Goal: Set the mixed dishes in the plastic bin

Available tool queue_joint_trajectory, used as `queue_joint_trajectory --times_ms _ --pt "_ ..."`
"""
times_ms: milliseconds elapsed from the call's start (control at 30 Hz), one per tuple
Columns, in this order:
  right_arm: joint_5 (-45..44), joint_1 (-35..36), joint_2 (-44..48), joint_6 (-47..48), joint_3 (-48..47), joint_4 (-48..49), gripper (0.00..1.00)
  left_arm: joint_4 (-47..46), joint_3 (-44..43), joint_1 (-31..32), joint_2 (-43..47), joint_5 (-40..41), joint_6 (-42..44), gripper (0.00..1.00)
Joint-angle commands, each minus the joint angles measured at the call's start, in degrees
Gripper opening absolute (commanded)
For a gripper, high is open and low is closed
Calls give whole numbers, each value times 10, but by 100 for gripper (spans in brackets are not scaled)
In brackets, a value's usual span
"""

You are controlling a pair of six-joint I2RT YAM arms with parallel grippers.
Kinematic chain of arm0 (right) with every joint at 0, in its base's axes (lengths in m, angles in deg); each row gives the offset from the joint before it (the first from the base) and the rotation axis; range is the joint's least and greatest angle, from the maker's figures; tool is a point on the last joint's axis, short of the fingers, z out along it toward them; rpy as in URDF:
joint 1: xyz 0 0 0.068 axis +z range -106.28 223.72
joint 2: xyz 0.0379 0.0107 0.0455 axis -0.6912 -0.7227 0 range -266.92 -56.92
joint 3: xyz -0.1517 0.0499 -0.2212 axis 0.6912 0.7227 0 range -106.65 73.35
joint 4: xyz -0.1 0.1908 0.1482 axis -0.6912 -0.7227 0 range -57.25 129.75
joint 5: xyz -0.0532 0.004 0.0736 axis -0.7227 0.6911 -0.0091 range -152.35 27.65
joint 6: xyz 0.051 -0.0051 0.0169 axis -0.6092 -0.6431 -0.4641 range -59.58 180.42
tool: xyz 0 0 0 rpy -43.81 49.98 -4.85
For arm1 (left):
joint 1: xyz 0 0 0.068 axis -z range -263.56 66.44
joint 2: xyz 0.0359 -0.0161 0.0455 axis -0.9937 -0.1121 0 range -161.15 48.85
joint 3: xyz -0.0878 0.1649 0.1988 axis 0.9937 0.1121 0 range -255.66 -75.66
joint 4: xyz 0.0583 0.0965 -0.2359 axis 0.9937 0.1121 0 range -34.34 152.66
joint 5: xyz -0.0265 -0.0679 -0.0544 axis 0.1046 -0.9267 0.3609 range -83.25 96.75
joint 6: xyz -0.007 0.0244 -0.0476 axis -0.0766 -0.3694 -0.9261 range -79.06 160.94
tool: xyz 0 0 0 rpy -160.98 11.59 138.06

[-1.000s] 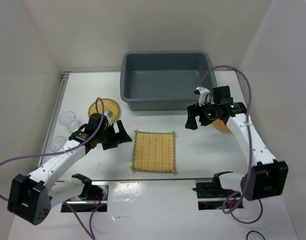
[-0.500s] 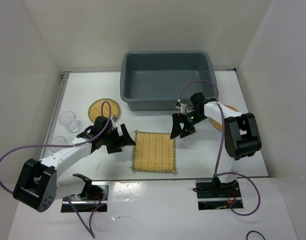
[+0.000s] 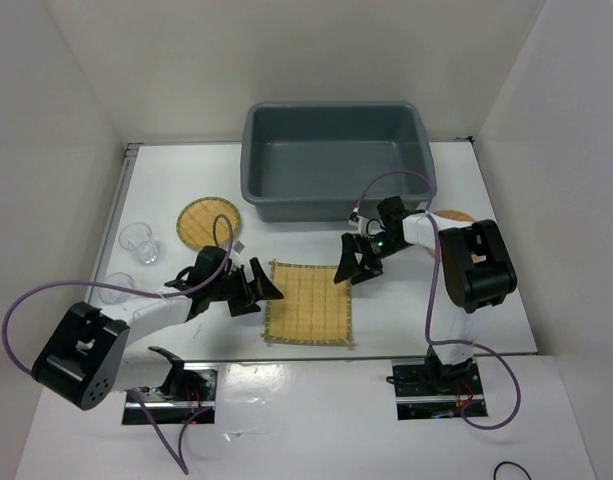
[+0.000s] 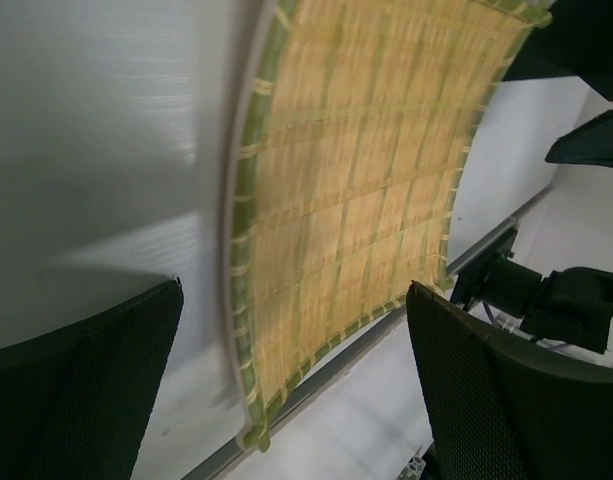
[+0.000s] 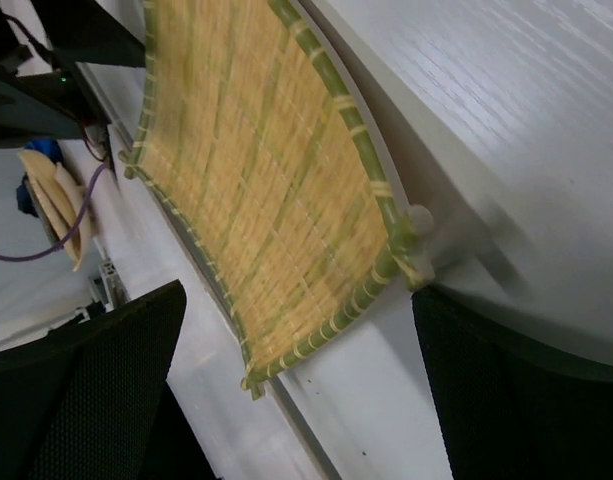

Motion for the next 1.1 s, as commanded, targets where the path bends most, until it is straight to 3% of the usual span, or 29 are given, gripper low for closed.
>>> queue_joint_trajectory --times_ms 0,167,267,300,333,433,467,633,733,800,967,1067 --pt "-29 5 -46 -6 5 41 100 -44 -4 28 -60 6 -12 99" --pt "40 36 -58 26 -7 10 100 -85 -62 74 -181 6 -38 99" --pt "66 71 -58 61 -17 -11 81 -106 -95 115 -226 1 -43 97" --pt "66 79 -58 66 -17 -17 72 -106 -102 132 -234 1 -43 97" --pt "66 85 -50 66 -23 -17 47 -106 -108 137 -234 1 -43 97" --pt "51 91 -30 66 -24 -27 5 -98 -115 143 -242 6 -43 97" --pt "37 91 -14 76 -29 -45 0 -89 -115 143 -232 13 -43 97" --pt "18 78 74 129 -44 -109 0 -44 -121 149 -168 33 -23 97" --pt "12 45 144 163 -92 -173 0 53 -149 155 -74 71 0 97" --pt "7 15 175 209 -150 -238 0 102 -187 155 35 132 6 99" --pt "9 -40 153 301 -301 -377 0 206 -246 137 317 266 20 99" --pt "49 -81 96 268 -431 -425 0 271 -258 130 444 348 15 99"
